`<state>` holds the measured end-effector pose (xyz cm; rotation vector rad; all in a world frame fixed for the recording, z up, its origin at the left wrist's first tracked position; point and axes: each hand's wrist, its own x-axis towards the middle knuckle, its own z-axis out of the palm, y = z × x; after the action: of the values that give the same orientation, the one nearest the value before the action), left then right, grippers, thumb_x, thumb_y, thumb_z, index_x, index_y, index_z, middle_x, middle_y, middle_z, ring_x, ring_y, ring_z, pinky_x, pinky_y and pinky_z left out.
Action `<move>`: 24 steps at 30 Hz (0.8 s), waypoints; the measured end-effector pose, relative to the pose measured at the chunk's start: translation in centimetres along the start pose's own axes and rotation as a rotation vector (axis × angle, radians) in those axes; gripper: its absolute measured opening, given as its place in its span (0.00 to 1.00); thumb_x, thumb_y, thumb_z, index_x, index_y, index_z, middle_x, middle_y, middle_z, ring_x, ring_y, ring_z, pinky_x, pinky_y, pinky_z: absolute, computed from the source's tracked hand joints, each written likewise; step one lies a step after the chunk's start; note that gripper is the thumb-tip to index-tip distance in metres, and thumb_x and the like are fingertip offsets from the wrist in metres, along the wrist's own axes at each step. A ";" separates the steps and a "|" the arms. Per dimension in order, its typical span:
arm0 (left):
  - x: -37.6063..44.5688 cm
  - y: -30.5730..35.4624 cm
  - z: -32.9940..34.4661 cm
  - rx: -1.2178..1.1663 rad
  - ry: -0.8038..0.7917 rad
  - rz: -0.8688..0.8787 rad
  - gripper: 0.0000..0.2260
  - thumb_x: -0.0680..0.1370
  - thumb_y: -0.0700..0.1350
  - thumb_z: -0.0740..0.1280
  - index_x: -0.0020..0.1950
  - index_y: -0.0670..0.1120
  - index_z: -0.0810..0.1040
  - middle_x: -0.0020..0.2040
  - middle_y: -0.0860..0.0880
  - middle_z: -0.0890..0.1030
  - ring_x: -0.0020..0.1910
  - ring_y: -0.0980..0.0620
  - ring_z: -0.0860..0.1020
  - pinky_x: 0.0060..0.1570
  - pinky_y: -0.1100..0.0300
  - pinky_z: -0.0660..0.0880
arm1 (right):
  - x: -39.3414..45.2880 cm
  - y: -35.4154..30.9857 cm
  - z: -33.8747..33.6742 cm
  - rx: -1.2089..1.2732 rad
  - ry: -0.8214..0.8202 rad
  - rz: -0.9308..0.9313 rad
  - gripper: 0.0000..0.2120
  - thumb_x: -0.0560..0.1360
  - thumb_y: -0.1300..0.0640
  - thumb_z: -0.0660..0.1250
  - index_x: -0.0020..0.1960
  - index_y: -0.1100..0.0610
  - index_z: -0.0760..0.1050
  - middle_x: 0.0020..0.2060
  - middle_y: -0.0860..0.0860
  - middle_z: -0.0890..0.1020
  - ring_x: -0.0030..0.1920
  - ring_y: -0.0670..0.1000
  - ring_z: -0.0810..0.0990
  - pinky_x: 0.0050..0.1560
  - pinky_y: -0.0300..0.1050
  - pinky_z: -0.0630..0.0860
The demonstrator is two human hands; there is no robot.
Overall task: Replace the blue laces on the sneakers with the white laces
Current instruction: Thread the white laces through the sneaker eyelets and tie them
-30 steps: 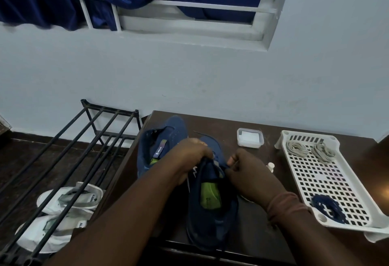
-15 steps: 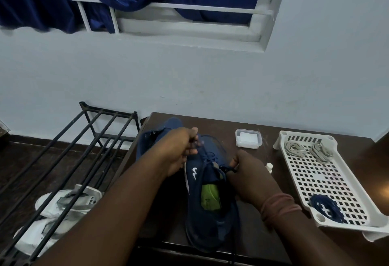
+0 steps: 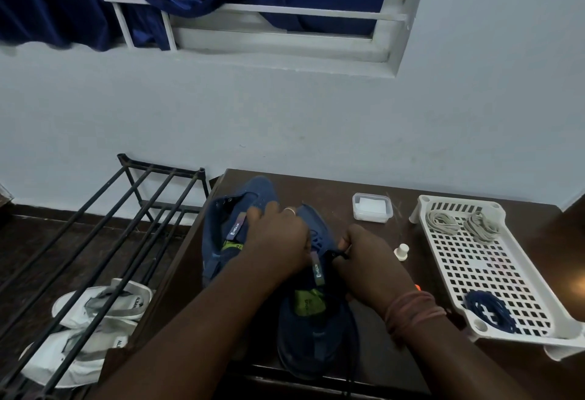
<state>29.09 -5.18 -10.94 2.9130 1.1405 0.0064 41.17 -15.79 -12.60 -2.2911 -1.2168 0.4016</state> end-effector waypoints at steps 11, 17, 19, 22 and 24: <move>0.3 -0.2 -3.7 -0.821 -0.100 -0.175 0.10 0.77 0.47 0.63 0.42 0.41 0.77 0.44 0.43 0.79 0.46 0.45 0.78 0.46 0.52 0.71 | 0.1 0.5 0.0 0.004 0.003 0.029 0.06 0.70 0.60 0.66 0.43 0.56 0.70 0.42 0.54 0.80 0.45 0.57 0.78 0.46 0.50 0.76; 0.6 -3.5 -4.9 -1.904 -0.015 -0.281 0.09 0.76 0.45 0.61 0.37 0.48 0.65 0.29 0.50 0.64 0.25 0.53 0.59 0.28 0.58 0.63 | 0.1 0.4 0.1 0.003 0.011 0.029 0.06 0.70 0.59 0.67 0.42 0.55 0.70 0.42 0.53 0.80 0.45 0.56 0.78 0.44 0.49 0.75; 0.6 -4.3 -4.7 -1.576 0.068 -0.264 0.12 0.75 0.52 0.68 0.37 0.49 0.69 0.30 0.51 0.67 0.24 0.55 0.62 0.28 0.59 0.60 | 0.2 0.4 0.2 -0.004 0.012 0.031 0.05 0.70 0.59 0.67 0.43 0.56 0.70 0.41 0.53 0.80 0.45 0.56 0.78 0.45 0.50 0.75; 0.4 -4.5 -3.9 -0.801 0.023 -0.171 0.14 0.69 0.62 0.75 0.43 0.54 0.81 0.40 0.57 0.79 0.37 0.58 0.78 0.34 0.61 0.71 | 0.2 0.2 0.3 -0.008 0.009 0.023 0.06 0.71 0.59 0.67 0.45 0.57 0.71 0.42 0.53 0.80 0.45 0.56 0.78 0.45 0.50 0.75; 0.2 -3.9 -3.1 -0.475 -0.187 -0.064 0.17 0.67 0.64 0.76 0.41 0.51 0.84 0.36 0.57 0.80 0.36 0.58 0.78 0.35 0.61 0.74 | 0.2 0.1 0.3 -0.016 -0.003 0.022 0.06 0.71 0.60 0.67 0.46 0.57 0.71 0.43 0.54 0.80 0.46 0.56 0.78 0.46 0.50 0.75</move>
<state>26.55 -2.09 -7.92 2.4063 1.0322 0.0037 41.19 -15.59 -12.93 -2.3195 -1.2015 0.4047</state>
